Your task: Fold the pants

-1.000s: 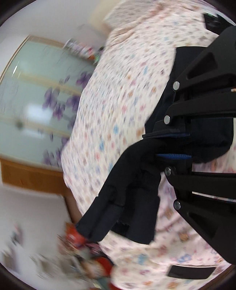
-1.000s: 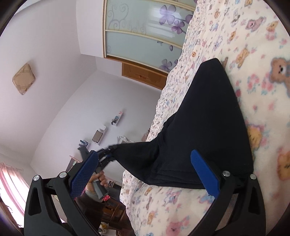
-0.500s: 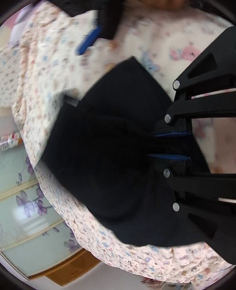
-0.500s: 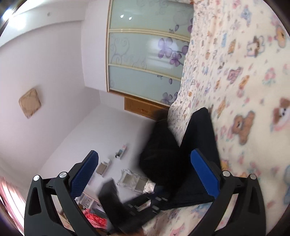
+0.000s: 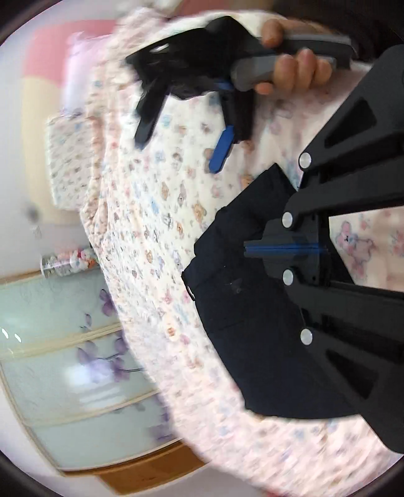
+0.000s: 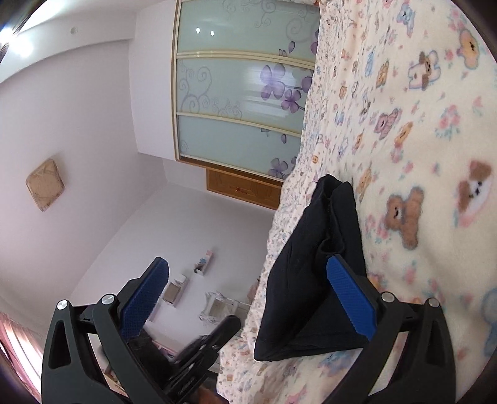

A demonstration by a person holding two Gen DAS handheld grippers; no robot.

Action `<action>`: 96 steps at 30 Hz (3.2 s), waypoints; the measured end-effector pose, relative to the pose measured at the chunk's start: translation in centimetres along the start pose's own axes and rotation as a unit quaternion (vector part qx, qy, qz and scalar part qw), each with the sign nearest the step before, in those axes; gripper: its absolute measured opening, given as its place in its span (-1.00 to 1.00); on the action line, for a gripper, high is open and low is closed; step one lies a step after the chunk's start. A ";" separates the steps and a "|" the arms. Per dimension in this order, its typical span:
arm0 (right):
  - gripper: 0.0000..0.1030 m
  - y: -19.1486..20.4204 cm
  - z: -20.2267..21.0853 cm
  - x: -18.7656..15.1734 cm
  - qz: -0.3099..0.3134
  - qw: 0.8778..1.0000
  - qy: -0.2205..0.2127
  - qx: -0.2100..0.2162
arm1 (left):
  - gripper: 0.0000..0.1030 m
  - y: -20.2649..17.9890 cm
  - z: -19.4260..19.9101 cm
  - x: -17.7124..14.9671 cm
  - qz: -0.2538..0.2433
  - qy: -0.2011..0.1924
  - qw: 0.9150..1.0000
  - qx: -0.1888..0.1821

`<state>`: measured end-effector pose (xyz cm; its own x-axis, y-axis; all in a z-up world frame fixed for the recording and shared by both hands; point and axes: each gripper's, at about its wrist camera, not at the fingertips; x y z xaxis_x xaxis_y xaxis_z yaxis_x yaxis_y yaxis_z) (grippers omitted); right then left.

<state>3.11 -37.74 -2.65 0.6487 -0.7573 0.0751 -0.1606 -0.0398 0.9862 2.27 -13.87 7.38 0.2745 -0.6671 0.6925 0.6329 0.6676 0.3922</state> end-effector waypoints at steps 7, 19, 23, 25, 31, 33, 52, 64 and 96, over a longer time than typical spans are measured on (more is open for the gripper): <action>0.97 1.2 -3.2 -0.7 0.021 0.995 0.080 -0.061 | 0.83 2.9 1.0 -5.2 0.172 -0.013 0.984 -0.042; 0.74 1.5 -8.0 -2.1 0.058 0.964 0.068 -0.251 | 0.96 5.4 4.9 -12.0 0.258 -0.035 0.945 0.196; 0.62 1.0 -9.6 -1.7 0.052 0.949 0.041 -0.307 | 0.96 6.3 5.9 -13.2 0.290 -0.055 0.940 0.171; 0.53 0.8 -10.1 -1.5 0.052 0.945 0.029 -0.321 | 0.96 6.8 6.0 -13.7 0.307 -0.070 0.935 0.161; -0.22 0.7 -9.8 -1.8 0.084 0.936 -0.008 -0.343 | 0.96 8.2 6.7 -16.0 0.371 -0.092 0.913 0.142; -0.32 1.4 -9.5 -2.3 0.098 0.937 -0.016 -0.335 | 0.97 8.8 6.7 -16.8 0.393 -0.093 0.904 0.140; -0.35 -0.1 -6.1 -4.7 0.090 0.943 -0.038 -0.320 | 0.97 10.6 7.3 -19.4 0.458 -0.098 0.875 0.127; 0.15 8.3 -7.1 -5.0 0.234 0.926 -0.073 -0.287 | 0.97 11.1 7.6 -20.3 0.478 -0.105 0.863 0.127; 0.31 3.3 -9.7 -4.9 0.118 0.952 0.121 -0.254 | 0.97 11.8 7.3 -20.7 0.487 -0.097 0.860 0.117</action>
<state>6.66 -27.84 1.67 0.8009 -0.5316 0.2755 0.0168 0.4800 0.8771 -1.19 10.26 2.09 0.4511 0.2999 0.8406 0.0016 0.9416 -0.3368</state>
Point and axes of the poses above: each gripper's, at about its wrist camera, not at the fingertips, and z roughly against the way its jaws point, y to its left, x to its top, and after that the axes turned 12 degrees about -z, right-handed
